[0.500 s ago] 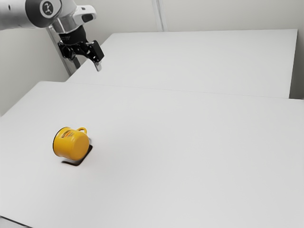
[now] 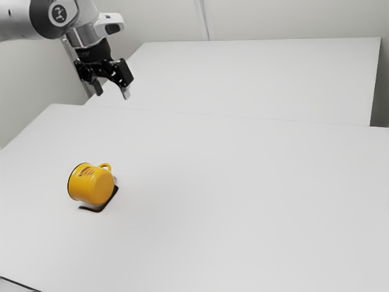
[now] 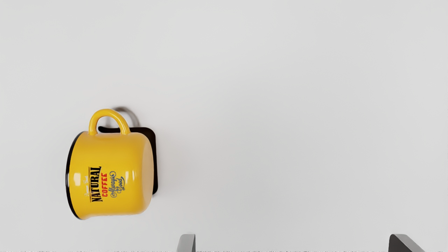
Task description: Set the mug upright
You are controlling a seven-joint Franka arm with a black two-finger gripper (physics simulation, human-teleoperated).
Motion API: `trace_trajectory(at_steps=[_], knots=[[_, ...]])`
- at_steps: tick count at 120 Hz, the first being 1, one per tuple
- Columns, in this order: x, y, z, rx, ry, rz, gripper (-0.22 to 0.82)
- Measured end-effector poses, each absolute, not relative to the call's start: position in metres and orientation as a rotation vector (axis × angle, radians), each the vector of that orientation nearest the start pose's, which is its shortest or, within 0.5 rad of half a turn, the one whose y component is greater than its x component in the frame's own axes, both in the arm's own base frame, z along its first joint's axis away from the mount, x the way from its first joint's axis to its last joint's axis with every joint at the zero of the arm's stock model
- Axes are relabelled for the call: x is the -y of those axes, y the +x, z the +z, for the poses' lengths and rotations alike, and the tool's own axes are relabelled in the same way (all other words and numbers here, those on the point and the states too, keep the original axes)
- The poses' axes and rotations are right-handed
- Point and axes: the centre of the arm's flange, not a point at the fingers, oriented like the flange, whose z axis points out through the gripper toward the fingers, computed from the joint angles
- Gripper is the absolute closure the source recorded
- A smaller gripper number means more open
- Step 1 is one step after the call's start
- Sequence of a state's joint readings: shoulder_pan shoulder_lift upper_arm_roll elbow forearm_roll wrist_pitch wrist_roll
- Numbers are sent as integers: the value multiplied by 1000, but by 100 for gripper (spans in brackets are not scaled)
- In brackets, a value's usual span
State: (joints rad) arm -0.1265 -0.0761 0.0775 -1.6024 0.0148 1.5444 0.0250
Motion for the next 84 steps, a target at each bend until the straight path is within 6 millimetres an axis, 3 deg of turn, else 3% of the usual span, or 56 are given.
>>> trace_trajectory(at_steps=[16, 48, 70, 84], knots=[[6, 522, 625, -62, -3168, 59, 0], [-61, 511, 585, 118, -3248, 140, 0], [-102, 507, 556, 71, -3293, 120, 0], [-139, 502, 534, 8, -3323, 87, 0]])
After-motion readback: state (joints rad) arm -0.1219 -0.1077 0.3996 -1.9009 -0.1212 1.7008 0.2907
